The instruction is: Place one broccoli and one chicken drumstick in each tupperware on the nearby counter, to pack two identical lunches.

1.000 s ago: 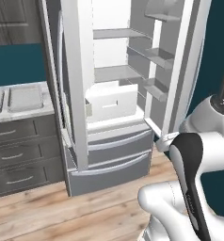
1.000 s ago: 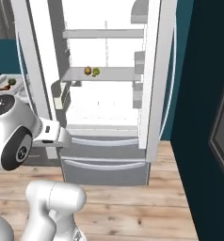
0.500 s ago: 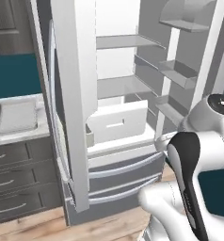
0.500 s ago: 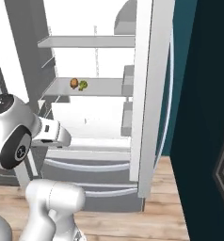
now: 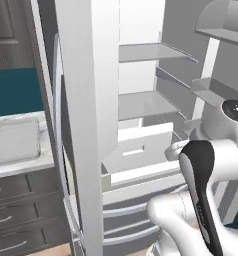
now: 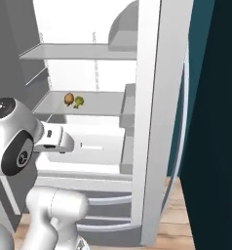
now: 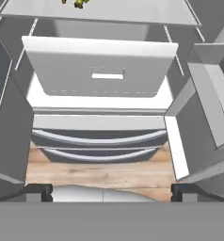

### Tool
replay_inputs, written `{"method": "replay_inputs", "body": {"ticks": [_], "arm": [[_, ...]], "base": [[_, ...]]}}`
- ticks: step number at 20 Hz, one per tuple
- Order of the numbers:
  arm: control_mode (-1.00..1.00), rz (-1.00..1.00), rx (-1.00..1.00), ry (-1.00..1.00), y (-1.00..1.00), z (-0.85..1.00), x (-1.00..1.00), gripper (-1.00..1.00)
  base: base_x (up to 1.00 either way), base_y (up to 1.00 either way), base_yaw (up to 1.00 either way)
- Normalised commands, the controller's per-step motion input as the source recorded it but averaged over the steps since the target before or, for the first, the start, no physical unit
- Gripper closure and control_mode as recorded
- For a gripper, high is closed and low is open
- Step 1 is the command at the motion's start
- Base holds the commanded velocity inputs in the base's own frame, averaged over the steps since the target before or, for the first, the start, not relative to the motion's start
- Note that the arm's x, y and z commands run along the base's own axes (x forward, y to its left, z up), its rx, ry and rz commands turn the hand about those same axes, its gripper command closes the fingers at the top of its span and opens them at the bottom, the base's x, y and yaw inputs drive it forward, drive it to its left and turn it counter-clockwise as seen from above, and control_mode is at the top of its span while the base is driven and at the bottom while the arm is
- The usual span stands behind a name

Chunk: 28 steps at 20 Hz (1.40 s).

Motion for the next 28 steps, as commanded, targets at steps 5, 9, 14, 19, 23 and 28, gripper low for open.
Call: {"method": "replay_inputs", "body": {"ticks": [5,9,14,19,23,28], "arm": [[1.0,0.0,0.0,0.0,0.0,0.0,0.0,-1.0],[1.0,0.0,0.0,0.0,0.0,0.0,0.0,-1.0],[-1.0,0.04,0.0,0.0,0.0,0.0,0.1,-1.0],[-1.0,0.11,0.0,-0.06,0.0,0.0,0.16,-1.0],[-1.0,0.09,0.0,-0.12,0.02,0.0,0.16,-1.0],[-1.0,0.0,0.0,-0.01,0.18,0.0,0.42,-1.0]], "base": [[0.63,-0.01,0.05],[0.58,0.0,0.06],[0.27,0.0,0.04],[0.0,0.0,0.0],[0.0,0.0,0.0],[0.0,0.0,0.0]]}}
